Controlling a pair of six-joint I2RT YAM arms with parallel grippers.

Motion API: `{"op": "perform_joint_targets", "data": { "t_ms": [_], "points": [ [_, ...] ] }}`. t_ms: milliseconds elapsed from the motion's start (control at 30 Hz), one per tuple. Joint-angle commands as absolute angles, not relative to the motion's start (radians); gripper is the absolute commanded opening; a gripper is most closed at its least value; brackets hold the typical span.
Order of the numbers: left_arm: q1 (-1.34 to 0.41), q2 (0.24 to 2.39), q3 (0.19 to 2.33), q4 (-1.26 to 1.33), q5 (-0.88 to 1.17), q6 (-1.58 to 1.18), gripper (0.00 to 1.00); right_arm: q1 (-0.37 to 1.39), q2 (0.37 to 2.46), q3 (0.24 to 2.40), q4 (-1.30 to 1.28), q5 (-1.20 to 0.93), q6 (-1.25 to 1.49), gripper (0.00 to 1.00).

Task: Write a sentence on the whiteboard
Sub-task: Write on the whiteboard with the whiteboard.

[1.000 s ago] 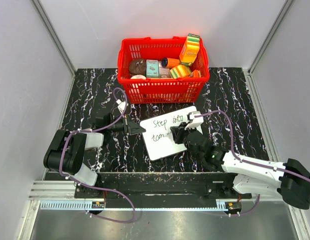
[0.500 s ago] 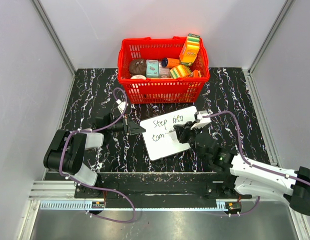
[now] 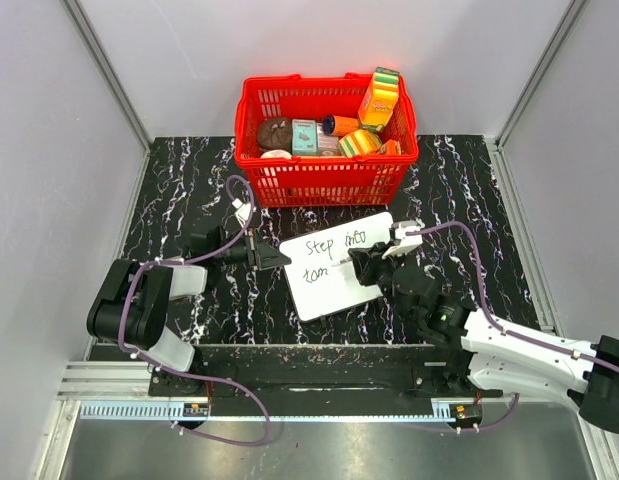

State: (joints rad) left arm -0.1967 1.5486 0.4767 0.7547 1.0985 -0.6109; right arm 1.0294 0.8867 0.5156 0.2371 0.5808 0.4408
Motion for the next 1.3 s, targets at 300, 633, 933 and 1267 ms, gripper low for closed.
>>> {"op": "perform_joint_targets", "data": {
  "t_ms": [300, 633, 933, 1267],
  "points": [
    [-0.216, 1.569, 0.494, 0.75, 1.075, -0.528, 0.0, 0.963, 0.928, 0.578, 0.241, 0.476, 0.423, 0.0],
    [-0.218, 1.571, 0.495, 0.749, 1.077, -0.525, 0.0, 0.959, 0.971, 0.589, 0.255, 0.497, 0.42, 0.0],
    [-0.218, 1.569, 0.495, 0.747, 1.077, -0.525, 0.0, 0.957, 1.009, 0.591, 0.27, 0.495, 0.419, 0.0],
    [-0.218, 1.569, 0.494, 0.749, 1.078, -0.525, 0.0, 0.956, 1.042, 0.581, 0.284, 0.512, 0.428, 0.0]
  ]
}}
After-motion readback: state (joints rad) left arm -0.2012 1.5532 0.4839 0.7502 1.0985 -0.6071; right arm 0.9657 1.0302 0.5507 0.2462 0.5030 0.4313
